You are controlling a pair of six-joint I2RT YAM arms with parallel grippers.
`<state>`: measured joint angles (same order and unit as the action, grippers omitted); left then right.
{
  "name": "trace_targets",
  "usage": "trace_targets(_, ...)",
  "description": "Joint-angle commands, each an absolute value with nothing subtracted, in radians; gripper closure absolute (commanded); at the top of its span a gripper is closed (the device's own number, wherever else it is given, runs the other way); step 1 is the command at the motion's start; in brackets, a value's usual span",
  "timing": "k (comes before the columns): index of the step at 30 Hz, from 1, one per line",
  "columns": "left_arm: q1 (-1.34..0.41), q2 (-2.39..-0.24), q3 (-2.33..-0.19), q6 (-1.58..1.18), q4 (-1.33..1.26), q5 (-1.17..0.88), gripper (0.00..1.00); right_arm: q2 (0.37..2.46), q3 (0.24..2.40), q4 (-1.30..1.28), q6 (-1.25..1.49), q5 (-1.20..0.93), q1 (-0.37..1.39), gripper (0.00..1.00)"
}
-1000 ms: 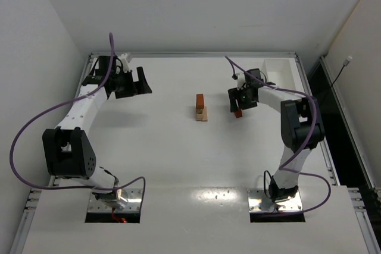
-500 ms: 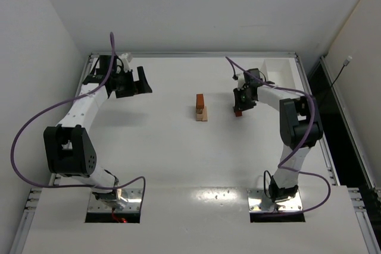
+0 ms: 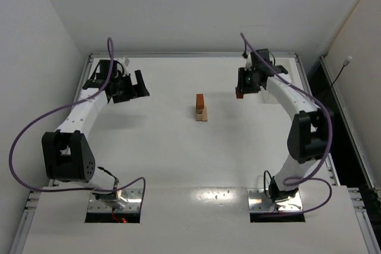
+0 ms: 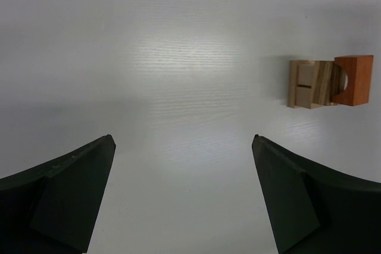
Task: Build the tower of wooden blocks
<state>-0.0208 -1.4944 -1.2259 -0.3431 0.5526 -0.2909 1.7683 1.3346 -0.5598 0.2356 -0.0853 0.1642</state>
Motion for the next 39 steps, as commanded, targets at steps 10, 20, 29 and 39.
trace_targets(10,-0.029,-1.45,-1.209,-0.41,0.554,-0.173,0.01,1.761,1.758,-0.907,0.514,0.186,0.331,1.0)
trace_targets(20,-0.029,-1.398,-1.177,-0.41,0.554,-0.126,0.01,1.936,1.902,-0.885,0.543,0.218,0.534,1.0)
trace_targets(29,-0.029,-1.356,-1.135,-0.4,0.554,-0.117,0.01,1.999,1.931,-0.867,0.554,0.242,0.609,1.0)
trace_targets(39,-0.029,-1.387,-1.146,-0.4,0.554,-0.127,0.01,2.019,1.902,-0.867,0.563,0.242,0.646,1.0)
